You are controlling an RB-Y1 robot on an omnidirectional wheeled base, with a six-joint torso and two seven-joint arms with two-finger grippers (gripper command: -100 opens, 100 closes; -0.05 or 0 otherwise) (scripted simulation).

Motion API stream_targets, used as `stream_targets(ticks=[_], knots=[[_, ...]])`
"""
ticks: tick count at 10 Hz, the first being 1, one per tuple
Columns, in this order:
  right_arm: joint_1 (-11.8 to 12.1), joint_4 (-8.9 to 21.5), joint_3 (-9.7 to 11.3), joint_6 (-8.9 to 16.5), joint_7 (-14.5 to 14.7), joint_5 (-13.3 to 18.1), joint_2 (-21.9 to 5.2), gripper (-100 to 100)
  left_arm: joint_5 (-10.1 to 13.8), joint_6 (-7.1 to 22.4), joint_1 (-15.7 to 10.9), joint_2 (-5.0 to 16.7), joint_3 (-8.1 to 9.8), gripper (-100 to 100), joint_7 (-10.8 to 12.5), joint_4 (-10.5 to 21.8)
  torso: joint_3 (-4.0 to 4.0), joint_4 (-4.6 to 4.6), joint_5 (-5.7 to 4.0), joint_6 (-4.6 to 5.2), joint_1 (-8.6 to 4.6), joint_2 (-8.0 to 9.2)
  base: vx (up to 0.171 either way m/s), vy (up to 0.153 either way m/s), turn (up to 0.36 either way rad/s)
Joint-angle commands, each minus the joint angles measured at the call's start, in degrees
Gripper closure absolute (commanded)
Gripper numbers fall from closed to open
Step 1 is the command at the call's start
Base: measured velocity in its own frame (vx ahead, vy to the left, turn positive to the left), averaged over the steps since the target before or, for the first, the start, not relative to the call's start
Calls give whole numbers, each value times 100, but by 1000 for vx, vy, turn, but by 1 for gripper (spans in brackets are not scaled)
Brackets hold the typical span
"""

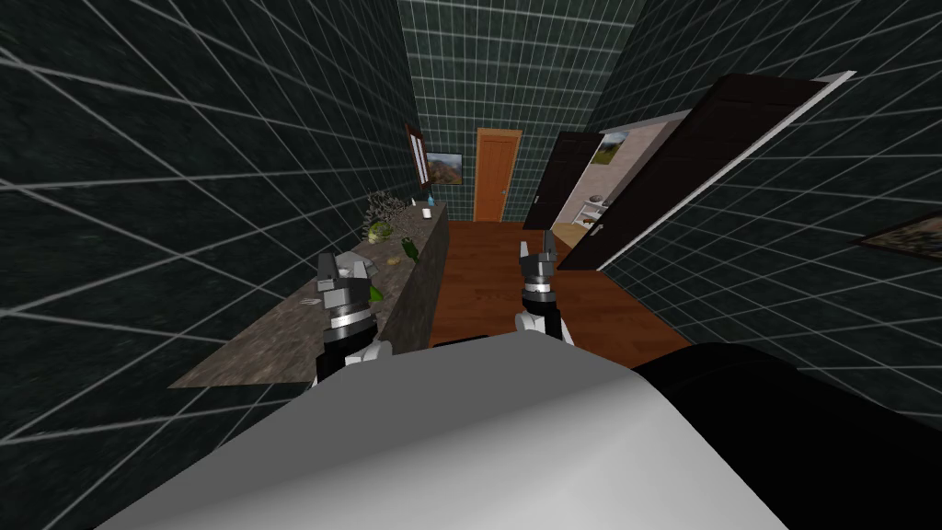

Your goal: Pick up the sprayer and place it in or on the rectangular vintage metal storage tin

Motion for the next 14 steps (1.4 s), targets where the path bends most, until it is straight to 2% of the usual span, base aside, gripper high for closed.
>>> stream_targets(ticks=[1,6,7,8,11,12,13,14], knots=[[0,0,0,0,0,0,0,0,193,-77,-92,220,56,-100,17,114,0,0,0,0,0,0,8,-21,5],[0,0,0,0,0,0,1,0,1010,-450,-502,541,315,-100,118,613,-6,-2,-5,0,-21,-11,24,-52,7],[0,0,1,0,0,0,1,0,1079,-450,-502,541,315,-100,118,613,-8,-3,-5,0,-24,-13,19,-44,4],[0,0,0,0,0,0,0,0,1304,-555,-612,575,386,-100,149,743,-6,-2,-4,0,-17,-10,22,-44,1],[0,0,0,0,0,0,0,0,1776,-789,-851,626,543,-100,220,1025,-5,-2,-5,0,-20,-9,20,-55,5],[0,0,0,0,0,0,0,0,1854,-789,-851,626,543,-100,220,1025,-5,-2,-4,0,-19,-8,16,-40,3],[0,0,0,0,0,0,0,0,2068,-915,-980,644,627,-100,258,1174,-4,-2,-4,0,-15,-7,17,-46,5],[0,0,0,0,0,0,0,0,2141,-915,-980,644,627,-100,258,1174,-5,-2,-4,0,-17,-8,13,-43,2]])
